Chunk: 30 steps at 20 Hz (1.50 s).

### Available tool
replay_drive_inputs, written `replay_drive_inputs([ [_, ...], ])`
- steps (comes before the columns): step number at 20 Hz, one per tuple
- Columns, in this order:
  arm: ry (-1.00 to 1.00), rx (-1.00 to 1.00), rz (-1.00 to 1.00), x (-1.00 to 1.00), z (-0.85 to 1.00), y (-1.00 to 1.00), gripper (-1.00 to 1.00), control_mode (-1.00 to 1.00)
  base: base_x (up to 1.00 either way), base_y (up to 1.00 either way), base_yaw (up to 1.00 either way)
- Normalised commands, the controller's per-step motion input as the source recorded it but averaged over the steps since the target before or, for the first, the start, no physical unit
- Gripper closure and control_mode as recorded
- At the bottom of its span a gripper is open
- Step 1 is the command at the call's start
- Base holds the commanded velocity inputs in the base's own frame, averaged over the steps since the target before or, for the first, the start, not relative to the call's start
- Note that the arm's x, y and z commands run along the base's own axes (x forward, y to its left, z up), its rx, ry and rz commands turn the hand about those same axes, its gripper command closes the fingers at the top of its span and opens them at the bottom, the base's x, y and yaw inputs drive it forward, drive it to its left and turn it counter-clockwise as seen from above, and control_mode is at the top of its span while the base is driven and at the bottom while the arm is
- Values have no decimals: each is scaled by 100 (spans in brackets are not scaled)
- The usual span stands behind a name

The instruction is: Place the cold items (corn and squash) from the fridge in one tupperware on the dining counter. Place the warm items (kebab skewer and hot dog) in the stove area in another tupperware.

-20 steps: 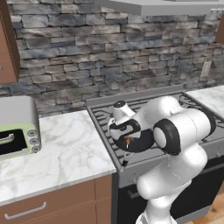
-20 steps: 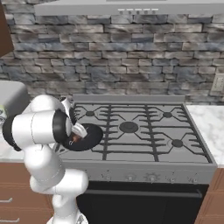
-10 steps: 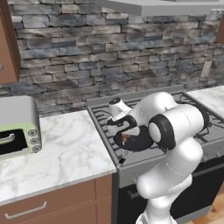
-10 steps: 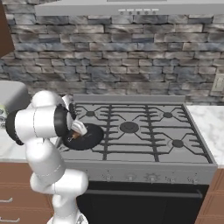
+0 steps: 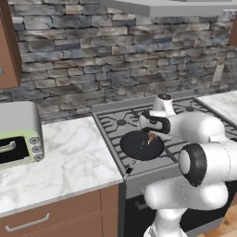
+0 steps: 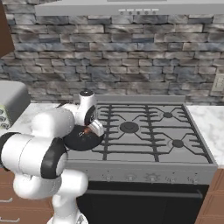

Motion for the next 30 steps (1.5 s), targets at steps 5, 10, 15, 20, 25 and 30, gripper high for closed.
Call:
replay_drive_inputs([
  [5, -32, 26, -4, -99, 95, -67, 100, -100, 0, 0, 0],
  [10, -22, 0, -13, -100, 96, -6, 100, -100, 0, 0, 0],
  [15, -2, -30, -19, -100, 21, 2, 100, -100, 0, 0, 0],
  [20, 3, -49, 0, -98, 0, 5, 100, -100, 0, 0, 0],
  [25, 7, -36, 20, -29, 0, 25, 100, -100, 0, 0, 0],
  [30, 0, -23, 39, -6, -24, 44, 100, -100, 0, 0, 0],
])
